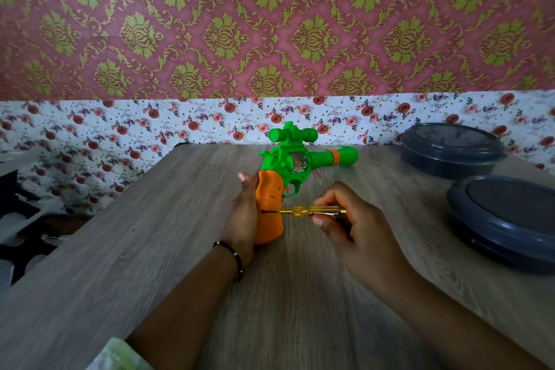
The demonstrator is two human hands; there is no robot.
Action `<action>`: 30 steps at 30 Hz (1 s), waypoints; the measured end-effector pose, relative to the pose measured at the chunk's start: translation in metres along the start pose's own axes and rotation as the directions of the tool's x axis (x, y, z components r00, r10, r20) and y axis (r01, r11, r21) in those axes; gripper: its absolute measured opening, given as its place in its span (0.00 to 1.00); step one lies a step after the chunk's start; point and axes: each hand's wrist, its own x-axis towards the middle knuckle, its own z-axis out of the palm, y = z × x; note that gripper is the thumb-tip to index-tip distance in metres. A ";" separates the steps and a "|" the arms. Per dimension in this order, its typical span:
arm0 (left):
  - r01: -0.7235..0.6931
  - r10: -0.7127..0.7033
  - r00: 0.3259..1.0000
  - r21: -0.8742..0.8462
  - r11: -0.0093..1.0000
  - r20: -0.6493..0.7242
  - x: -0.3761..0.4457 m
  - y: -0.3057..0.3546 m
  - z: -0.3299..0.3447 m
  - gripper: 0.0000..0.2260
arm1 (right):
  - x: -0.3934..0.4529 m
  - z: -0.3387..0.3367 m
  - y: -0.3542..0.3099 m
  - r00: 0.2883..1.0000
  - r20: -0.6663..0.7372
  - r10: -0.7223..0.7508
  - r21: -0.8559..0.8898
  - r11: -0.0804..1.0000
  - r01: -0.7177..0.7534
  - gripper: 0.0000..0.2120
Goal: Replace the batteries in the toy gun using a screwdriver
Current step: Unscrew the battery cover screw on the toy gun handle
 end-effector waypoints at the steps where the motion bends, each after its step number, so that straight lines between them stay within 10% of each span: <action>1: -0.002 0.002 1.000 0.001 1.000 0.003 0.000 0.000 0.000 0.23 | -0.001 0.001 -0.001 1.000 0.011 0.007 0.002 1.000 -0.007 0.06; 8: 0.001 -0.002 1.000 -0.007 1.000 -0.016 -0.001 -0.002 0.000 0.42 | -0.002 0.002 0.000 1.000 -0.029 0.007 -0.394 0.919 -0.018 0.22; 18: -0.015 0.015 1.000 0.015 1.000 -0.022 -0.007 0.004 0.002 0.28 | 0.000 0.001 -0.005 0.999 -0.027 -0.026 0.074 0.997 0.027 0.06; 24: -0.042 0.043 0.999 0.023 0.999 -0.006 -0.009 0.000 0.002 0.36 | -0.002 0.003 0.002 0.994 -0.102 0.035 -0.248 0.967 -0.060 0.25; 30: -0.041 0.041 0.999 0.012 0.999 -0.006 -0.008 0.001 0.001 0.40 | -0.001 0.003 -0.001 0.996 -0.008 -0.092 -0.104 0.990 0.091 0.09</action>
